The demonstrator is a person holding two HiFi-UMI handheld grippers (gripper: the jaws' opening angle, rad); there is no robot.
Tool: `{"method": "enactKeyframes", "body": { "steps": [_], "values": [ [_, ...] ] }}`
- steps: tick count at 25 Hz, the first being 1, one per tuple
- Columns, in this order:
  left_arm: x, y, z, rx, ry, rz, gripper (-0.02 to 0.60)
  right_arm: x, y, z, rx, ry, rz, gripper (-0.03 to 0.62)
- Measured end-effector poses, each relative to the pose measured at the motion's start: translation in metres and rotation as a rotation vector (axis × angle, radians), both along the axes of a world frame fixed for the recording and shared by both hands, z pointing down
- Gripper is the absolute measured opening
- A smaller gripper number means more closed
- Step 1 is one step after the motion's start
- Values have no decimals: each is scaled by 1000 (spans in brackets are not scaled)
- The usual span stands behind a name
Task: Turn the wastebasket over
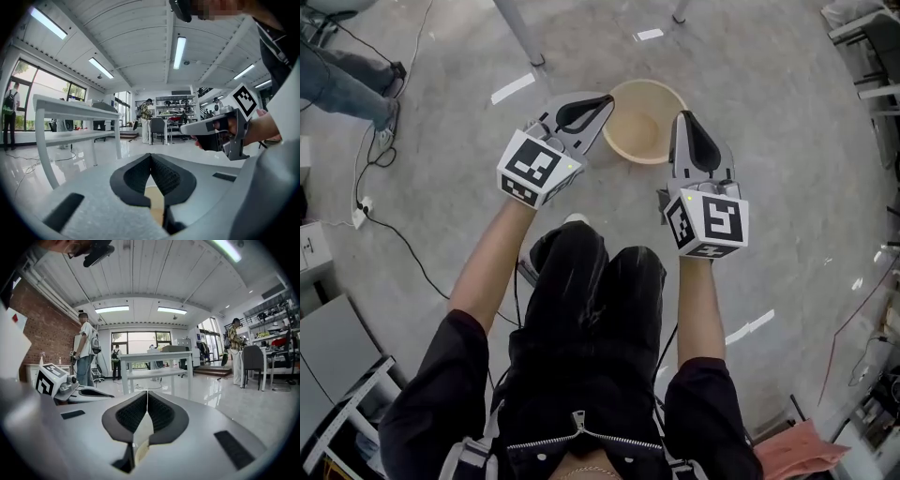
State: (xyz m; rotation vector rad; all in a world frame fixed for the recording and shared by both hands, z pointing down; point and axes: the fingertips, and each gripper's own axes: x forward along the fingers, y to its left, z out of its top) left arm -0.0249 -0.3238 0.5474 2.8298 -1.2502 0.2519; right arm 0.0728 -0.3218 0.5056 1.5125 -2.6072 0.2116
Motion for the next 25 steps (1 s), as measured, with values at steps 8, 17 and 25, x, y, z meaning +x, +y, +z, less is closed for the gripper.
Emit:
{"method": "enactKeyframes", "body": {
  "steps": [8,17,25],
  "values": [
    [-3,-10,106,24,-27,-2,3,-6,-7,87,76,60,-53,11],
    [0,-8,163,38,-11,6,3,-12,-4,144,103,114,-95,11],
    [4,-7,191,24,-8,2,3,-18,9,181,83,159,-189,11]
  ]
}}
